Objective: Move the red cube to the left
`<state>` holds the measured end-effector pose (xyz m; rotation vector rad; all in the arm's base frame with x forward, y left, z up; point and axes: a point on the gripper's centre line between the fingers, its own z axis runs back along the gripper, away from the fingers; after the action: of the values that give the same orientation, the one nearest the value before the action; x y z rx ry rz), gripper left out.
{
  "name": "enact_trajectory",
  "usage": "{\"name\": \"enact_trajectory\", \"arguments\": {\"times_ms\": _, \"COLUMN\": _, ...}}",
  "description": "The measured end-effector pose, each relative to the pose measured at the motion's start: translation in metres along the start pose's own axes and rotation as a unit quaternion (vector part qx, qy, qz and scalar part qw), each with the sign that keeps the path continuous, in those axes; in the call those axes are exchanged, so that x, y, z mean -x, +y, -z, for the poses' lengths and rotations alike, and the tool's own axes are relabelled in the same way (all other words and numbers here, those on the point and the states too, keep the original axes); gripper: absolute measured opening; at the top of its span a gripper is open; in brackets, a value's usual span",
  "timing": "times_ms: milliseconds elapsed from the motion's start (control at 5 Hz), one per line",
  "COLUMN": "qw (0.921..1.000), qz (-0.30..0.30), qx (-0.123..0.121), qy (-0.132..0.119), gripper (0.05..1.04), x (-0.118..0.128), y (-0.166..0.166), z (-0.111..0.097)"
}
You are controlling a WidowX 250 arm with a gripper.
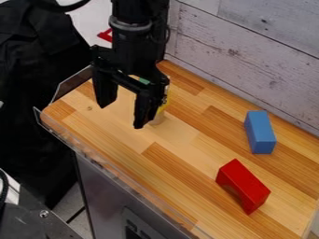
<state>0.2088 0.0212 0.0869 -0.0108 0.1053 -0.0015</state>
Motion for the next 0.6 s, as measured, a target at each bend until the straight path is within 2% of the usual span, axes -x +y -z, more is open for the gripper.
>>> {"name": "enact_trajectory", "arguments": {"times_ms": 200, "qw": 0.9999, "qz": -0.002, "qx": 0.003, "qy": 0.014, "gripper": 0.999, "x": 0.003, "y": -0.001, "z": 0.006}}
{"name": "enact_trajectory", "arguments": {"times_ms": 400, "qw": 0.9997, "qz": -0.007, "qx": 0.024, "qy": -0.004, "gripper": 0.999, "x": -0.010, "y": -0.017, "z": 0.019}}
{"name": "enact_trajectory", "arguments": {"times_ms": 600, "qw": 0.9989, "qz": 0.005, "qx": 0.032, "qy": -0.035, "gripper": 0.999, "x": -0.018, "y": -0.034, "z": 0.025}}
